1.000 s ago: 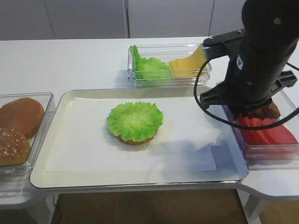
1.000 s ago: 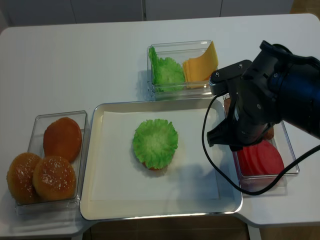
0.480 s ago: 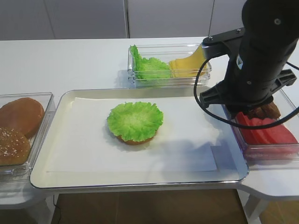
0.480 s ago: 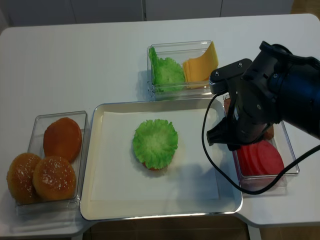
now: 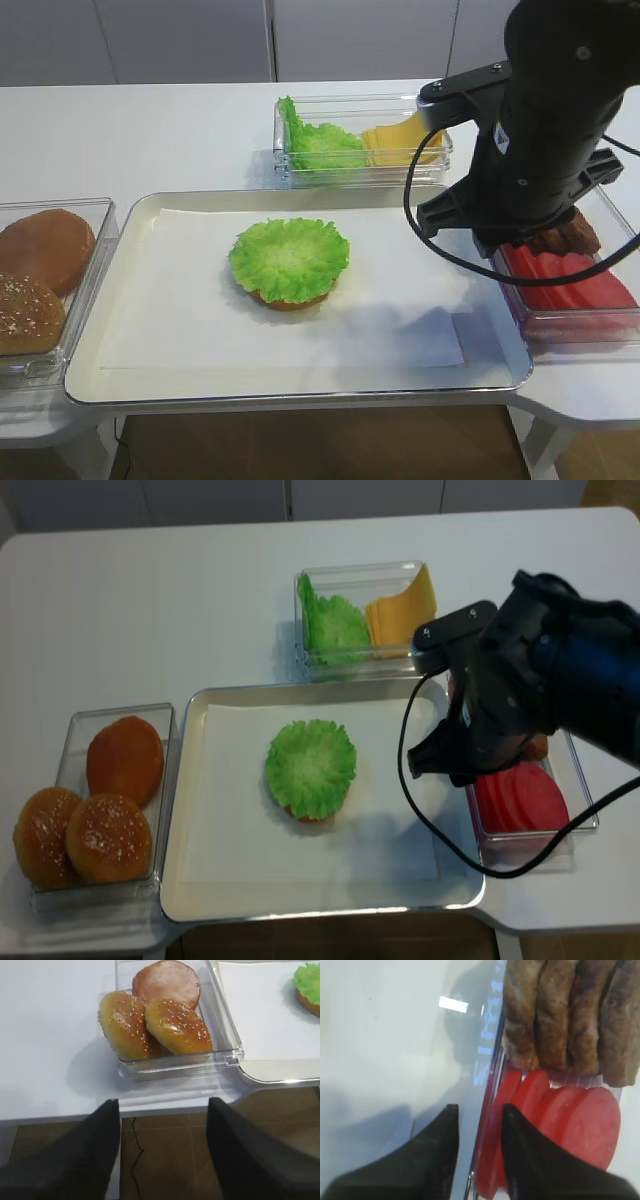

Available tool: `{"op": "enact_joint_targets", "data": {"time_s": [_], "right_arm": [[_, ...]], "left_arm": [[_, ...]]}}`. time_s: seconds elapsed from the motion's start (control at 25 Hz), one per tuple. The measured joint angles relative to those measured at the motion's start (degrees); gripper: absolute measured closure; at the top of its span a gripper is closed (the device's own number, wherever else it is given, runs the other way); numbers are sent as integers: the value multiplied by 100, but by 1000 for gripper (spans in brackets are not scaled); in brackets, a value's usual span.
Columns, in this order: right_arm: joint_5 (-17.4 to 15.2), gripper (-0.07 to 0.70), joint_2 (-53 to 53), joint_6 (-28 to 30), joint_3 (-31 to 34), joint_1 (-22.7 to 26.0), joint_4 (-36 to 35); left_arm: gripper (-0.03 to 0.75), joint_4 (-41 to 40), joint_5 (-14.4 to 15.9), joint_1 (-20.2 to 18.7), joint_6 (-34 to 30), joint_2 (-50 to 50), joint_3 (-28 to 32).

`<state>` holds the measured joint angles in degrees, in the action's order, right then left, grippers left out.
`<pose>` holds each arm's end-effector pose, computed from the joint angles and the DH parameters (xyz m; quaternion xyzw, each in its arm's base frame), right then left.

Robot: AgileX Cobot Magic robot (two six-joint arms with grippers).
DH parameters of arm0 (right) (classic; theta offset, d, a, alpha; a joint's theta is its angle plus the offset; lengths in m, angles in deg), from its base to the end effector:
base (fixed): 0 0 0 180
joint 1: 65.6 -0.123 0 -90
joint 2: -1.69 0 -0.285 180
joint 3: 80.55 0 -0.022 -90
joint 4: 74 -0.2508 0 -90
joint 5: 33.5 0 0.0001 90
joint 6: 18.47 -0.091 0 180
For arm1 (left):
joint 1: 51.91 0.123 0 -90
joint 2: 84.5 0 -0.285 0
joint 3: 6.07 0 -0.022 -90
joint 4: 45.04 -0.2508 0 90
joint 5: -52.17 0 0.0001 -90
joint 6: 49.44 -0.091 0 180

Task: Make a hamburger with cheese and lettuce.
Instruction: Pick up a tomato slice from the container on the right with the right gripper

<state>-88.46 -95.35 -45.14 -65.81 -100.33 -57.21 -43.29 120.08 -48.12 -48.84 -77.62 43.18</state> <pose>0.2571 0.1520 0.2476 -0.1384 0.9754 -0.0521 0.1638 -0.0114 -0.0033 0.2642 -0.0323 0.8824 -0.0021 0.4693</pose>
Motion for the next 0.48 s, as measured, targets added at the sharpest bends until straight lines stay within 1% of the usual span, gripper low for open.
{"op": "enact_joint_targets", "data": {"time_s": [0.16, 0.48], "right_arm": [[0, 401, 0, -146, 0, -35, 111], [0, 403, 0, -186, 0, -35, 168]], "left_arm": [[309, 0, 0, 0, 0, 0, 0], [309, 0, 0, 0, 0, 0, 0]]}}
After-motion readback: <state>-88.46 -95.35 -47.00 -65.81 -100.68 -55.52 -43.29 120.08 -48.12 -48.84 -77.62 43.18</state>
